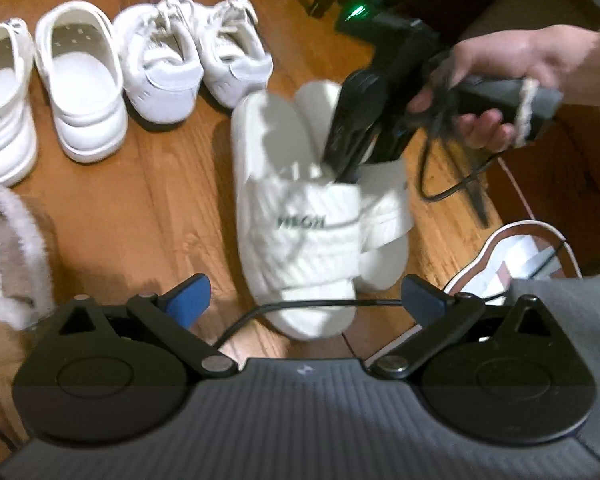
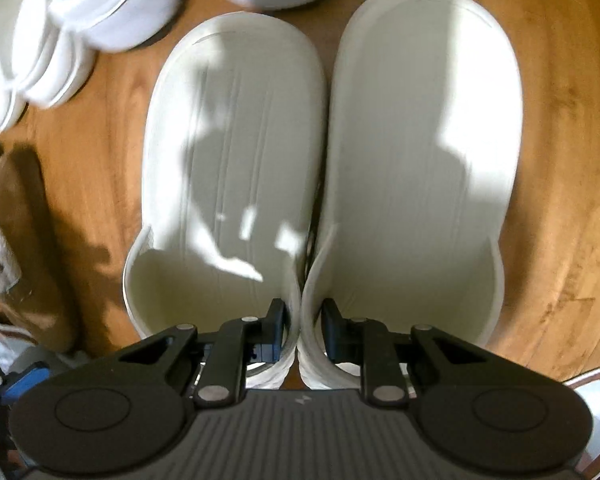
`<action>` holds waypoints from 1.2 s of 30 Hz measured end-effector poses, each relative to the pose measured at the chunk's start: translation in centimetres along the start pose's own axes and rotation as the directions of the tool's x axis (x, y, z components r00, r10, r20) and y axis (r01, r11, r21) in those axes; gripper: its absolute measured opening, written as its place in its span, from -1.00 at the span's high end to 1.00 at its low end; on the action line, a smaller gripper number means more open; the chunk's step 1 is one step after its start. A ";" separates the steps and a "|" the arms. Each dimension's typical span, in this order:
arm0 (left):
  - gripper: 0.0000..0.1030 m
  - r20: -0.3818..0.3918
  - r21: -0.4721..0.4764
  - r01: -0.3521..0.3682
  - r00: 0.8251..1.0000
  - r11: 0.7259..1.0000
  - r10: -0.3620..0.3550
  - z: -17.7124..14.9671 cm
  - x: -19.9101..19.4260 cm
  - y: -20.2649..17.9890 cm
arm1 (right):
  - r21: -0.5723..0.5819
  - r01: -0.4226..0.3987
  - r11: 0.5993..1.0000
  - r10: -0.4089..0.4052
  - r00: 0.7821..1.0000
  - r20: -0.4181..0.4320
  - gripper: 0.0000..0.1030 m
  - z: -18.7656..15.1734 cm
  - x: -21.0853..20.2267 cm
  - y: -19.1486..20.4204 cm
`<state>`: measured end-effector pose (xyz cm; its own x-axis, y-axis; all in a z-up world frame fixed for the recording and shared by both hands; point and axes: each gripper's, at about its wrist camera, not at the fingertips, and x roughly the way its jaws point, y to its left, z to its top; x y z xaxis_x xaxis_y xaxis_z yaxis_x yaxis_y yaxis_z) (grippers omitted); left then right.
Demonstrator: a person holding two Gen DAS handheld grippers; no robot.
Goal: Organize scattered shoes
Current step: 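Close the right gripper on both heels of the NEON slides, then carry the slides with the right gripper beside the sneakers and release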
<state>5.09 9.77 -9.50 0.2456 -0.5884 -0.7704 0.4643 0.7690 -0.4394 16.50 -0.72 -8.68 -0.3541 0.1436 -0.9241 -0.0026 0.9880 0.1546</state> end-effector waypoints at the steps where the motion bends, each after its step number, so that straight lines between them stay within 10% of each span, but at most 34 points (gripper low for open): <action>1: -1.00 -0.009 -0.003 -0.009 1.000 1.000 0.009 0.3 0.7 -0.3 | 0.010 -0.017 1.000 0.017 1.000 0.002 0.62 -0.1 -0.4 -0.7; 9: -1.00 -0.034 0.086 -0.078 0.996 0.993 0.081 1.1 3.5 -4.8 | -0.009 -0.079 0.997 0.080 0.996 0.042 0.61 -0.1 -3.6 -3.9; 24: -1.00 -0.007 0.025 -0.116 0.993 0.993 0.117 3.5 7.2 -6.7 | -0.393 0.331 0.858 -0.266 0.940 0.212 0.62 -2.1 -4.7 -6.8; 30: -1.00 0.008 0.011 -0.075 0.997 0.997 0.075 5.0 7.9 -6.7 | -0.559 0.732 0.389 -0.573 0.668 0.476 0.64 -4.0 -2.8 -0.6; 31: -1.00 -0.002 0.014 -0.059 0.998 0.998 0.059 5.3 8.2 -6.6 | -0.562 0.742 0.365 -0.580 0.654 0.486 0.65 -4.0 -2.7 -0.7; 32: -1.00 -0.011 0.018 -0.047 0.999 0.999 0.047 5.5 8.3 -6.6 | -0.569 0.785 0.245 -0.611 0.580 0.539 0.65 -4.3 -2.3 -1.0; 34: -1.00 -0.084 0.098 -0.035 0.996 0.995 0.043 6.1 8.5 -7.0 | -0.535 0.836 -0.118 -0.615 0.361 0.700 0.65 -4.8 -0.3 -2.5; 36: -1.00 -0.092 0.243 -0.055 0.993 0.969 0.079 6.9 7.3 -7.3 | -0.475 0.785 -0.398 -0.541 0.217 0.812 0.65 -5.1 1.5 -4.3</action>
<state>9.39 -1.89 -8.75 0.2025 -0.5001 -0.8420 0.6427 0.7166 -0.2710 11.24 -5.01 -8.91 0.6843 -0.4572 -0.5681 -0.7209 -0.3071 -0.6212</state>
